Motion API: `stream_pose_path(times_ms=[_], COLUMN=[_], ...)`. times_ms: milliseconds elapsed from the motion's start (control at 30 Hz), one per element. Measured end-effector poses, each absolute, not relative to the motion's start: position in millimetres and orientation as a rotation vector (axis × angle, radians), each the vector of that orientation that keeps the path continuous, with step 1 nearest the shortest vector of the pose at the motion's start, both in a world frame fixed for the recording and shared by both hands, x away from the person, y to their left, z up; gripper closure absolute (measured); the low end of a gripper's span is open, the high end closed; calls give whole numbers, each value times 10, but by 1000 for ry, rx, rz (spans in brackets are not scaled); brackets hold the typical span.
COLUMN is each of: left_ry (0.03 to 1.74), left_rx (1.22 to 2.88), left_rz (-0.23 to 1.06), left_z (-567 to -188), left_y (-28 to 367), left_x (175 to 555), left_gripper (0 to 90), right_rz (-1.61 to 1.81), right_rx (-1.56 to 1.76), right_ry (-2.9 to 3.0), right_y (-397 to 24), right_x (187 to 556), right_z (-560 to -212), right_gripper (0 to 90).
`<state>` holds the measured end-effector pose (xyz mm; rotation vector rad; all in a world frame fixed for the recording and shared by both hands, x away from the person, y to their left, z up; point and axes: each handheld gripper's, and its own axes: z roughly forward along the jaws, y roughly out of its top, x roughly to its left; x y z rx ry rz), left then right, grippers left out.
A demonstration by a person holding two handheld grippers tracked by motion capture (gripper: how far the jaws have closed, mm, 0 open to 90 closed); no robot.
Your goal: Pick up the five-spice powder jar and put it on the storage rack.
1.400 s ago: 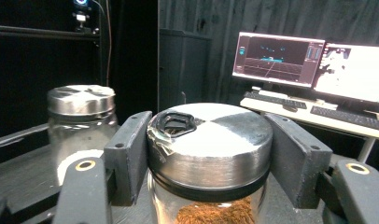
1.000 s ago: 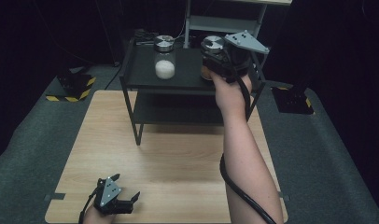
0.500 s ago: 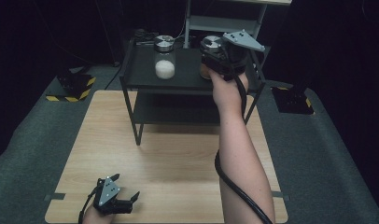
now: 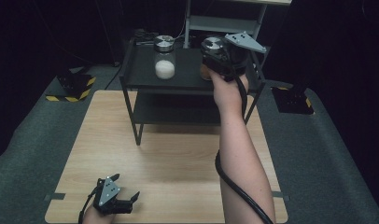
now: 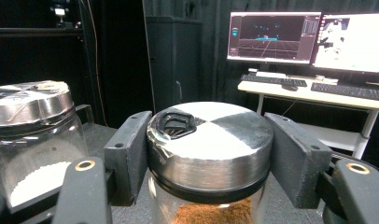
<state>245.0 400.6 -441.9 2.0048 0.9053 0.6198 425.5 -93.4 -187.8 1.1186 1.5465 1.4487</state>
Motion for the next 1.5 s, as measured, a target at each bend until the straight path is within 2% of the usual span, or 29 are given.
stream_pose_path(times_ms=[533, 767, 800, 933, 1000, 1100, 1500], left_ry=[909, 908, 909, 905, 906, 904, 905], left_rx=[2002, 2007, 2007, 2011, 2011, 2012, 2020], left_rz=[623, 623, 625, 628, 629, 631, 631], left_z=[-4421, -4417, -4417, -4414, -4415, -4415, -4409], left_y=[4003, 3998, 3995, 3991, 3986, 3987, 3973], left_x=[2443, 2443, 2442, 2440, 2439, 2437, 2444], left_gripper=[9, 9, 9, 9, 9, 9, 9], right_rz=[1445, 1441, 1453, 1475, 1490, 1502, 1551], right_rx=[1125, 1110, 1110, 1102, 1106, 1093, 1022], right_ry=[1583, 1597, 1592, 1586, 1578, 1583, 1626], right_y=[-984, -1009, -1018, -1041, -1051, -1095, -1200], right_x=[4288, 4244, 4215, 4157, 4110, 4045, 3658], right_z=[-1816, -1771, -1779, -1809, -1843, -1884, -2041], right_gripper=[340, 234, 178, 122, 49, 1, 0])
